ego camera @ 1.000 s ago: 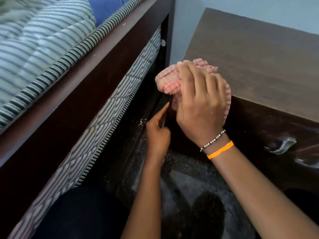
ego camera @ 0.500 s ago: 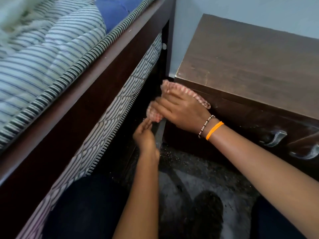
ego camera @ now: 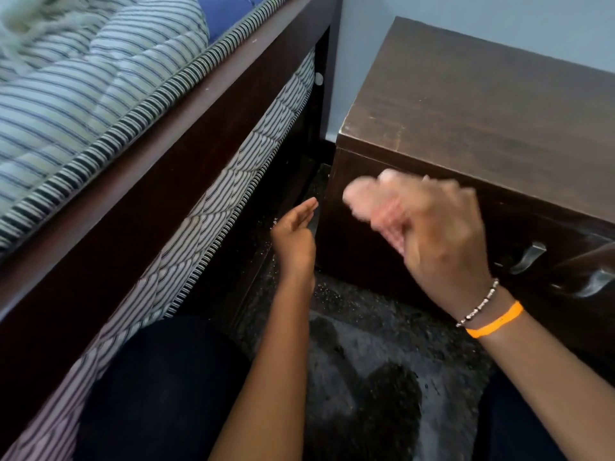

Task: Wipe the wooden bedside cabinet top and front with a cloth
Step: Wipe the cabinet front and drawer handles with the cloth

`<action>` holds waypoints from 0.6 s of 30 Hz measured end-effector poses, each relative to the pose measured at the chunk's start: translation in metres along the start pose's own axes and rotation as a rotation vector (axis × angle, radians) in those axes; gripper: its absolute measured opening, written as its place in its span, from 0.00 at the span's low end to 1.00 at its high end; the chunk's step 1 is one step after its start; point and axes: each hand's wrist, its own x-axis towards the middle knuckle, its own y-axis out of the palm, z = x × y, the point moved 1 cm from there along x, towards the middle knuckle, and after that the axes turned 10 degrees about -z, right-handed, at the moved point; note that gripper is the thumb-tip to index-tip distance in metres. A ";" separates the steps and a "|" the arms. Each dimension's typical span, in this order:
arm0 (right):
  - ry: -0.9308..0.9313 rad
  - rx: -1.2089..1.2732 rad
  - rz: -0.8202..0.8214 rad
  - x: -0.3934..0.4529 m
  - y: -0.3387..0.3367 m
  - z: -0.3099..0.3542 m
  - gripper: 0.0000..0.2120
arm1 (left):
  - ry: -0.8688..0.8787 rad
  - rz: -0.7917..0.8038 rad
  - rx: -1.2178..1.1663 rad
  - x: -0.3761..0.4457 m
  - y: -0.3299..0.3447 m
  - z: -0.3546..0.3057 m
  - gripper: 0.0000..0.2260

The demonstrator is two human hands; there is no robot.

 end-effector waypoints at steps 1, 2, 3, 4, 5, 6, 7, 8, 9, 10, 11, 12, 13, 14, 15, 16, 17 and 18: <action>0.074 -0.009 -0.044 0.017 -0.004 0.006 0.17 | 0.001 0.004 0.003 -0.001 0.000 -0.001 0.29; 0.145 -0.034 -0.063 0.033 -0.006 0.009 0.15 | 0.002 0.013 0.007 -0.002 0.001 -0.002 0.29; 0.211 -0.064 -0.062 0.048 -0.006 0.011 0.14 | 0.002 0.024 0.016 -0.003 0.000 -0.003 0.30; 0.270 -0.098 -0.038 0.062 -0.004 0.011 0.14 | 0.005 0.034 0.028 -0.003 0.000 -0.004 0.30; 0.321 -0.147 0.010 0.072 0.000 0.010 0.13 | 0.006 0.044 0.041 -0.004 0.000 -0.004 0.31; 0.367 -0.215 0.075 0.080 0.005 0.006 0.13 | 0.003 0.058 0.050 -0.004 0.000 -0.005 0.31; 0.421 -0.271 0.146 0.086 0.011 -0.002 0.12 | -0.001 0.073 0.054 -0.005 0.000 -0.005 0.31; 0.484 -0.286 0.208 0.091 0.017 -0.008 0.11 | -0.001 0.085 0.053 -0.005 0.001 -0.006 0.32; 0.541 -0.250 0.246 0.097 0.023 -0.010 0.11 | 0.002 0.090 0.049 -0.006 0.001 -0.008 0.31; 0.580 -0.175 0.265 0.102 0.030 -0.010 0.12 | 0.005 0.088 0.044 -0.007 0.002 -0.008 0.31; 0.582 -0.091 0.261 0.107 0.037 -0.006 0.12 | 0.009 0.084 0.043 -0.007 0.002 -0.008 0.31; 0.542 -0.031 0.259 0.110 0.045 -0.001 0.12 | 0.015 0.079 0.041 -0.007 0.002 -0.008 0.31; 0.472 0.007 0.269 0.112 0.052 0.006 0.12 | 0.014 0.073 0.036 -0.006 0.003 -0.006 0.30; 0.391 0.025 0.284 0.111 0.059 0.012 0.12 | 0.007 0.068 0.026 -0.005 0.002 -0.005 0.30; 0.300 0.029 0.293 0.106 0.063 0.018 0.11 | -0.003 0.051 0.011 -0.003 0.001 -0.004 0.29; 0.224 0.034 0.295 0.099 0.065 0.023 0.11 | -0.016 0.025 -0.012 -0.001 0.000 -0.003 0.27; 0.161 0.045 0.322 0.087 0.066 0.024 0.10 | -0.037 -0.010 -0.048 0.002 -0.002 -0.001 0.24; 0.088 0.052 0.367 0.073 0.064 0.024 0.08 | -0.063 -0.052 -0.096 0.005 -0.004 -0.001 0.22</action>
